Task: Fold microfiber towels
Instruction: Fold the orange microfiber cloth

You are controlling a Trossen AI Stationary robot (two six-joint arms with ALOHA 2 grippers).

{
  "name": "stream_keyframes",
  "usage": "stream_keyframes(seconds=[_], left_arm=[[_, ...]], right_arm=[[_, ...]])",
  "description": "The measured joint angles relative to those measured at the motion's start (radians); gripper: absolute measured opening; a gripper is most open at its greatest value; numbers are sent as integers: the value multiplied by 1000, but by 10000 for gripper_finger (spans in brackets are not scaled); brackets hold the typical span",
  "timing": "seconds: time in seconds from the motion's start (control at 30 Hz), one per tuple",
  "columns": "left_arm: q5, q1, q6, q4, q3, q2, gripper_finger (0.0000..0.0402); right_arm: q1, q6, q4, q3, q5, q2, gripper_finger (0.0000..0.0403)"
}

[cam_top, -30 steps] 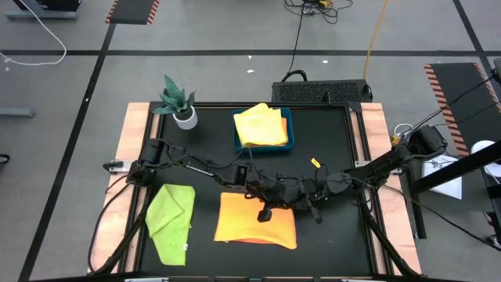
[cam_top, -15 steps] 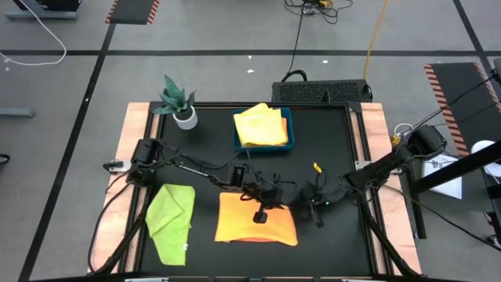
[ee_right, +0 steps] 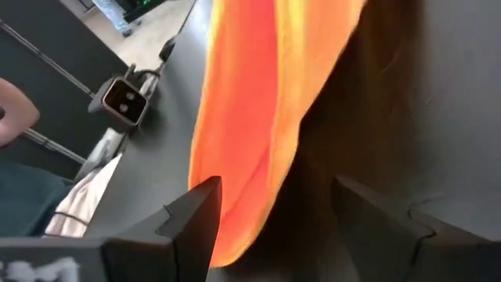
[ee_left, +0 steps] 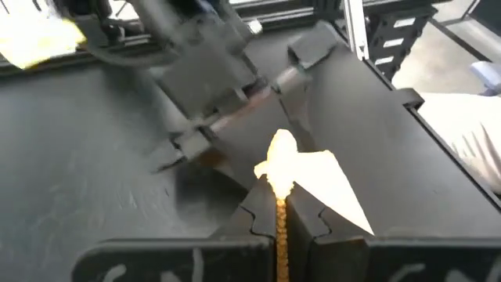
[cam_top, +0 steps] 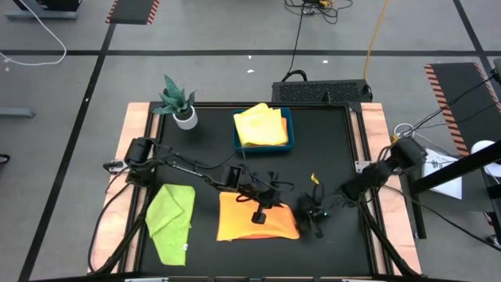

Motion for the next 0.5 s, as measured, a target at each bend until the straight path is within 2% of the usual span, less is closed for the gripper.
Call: stream_keyframes(seconds=[0.2,0.33,0.5], left_arm=[[-1,0,0,-24,0,1,1],[-25,0,-1,-65,0,1,2],[-26,0,-5,-57,0,1,2]], right_arm=[[49,24,80,0,-6,87,231],[74,1,142,0,-56,110,231],[87,-30,170,0,-49,113,231]])
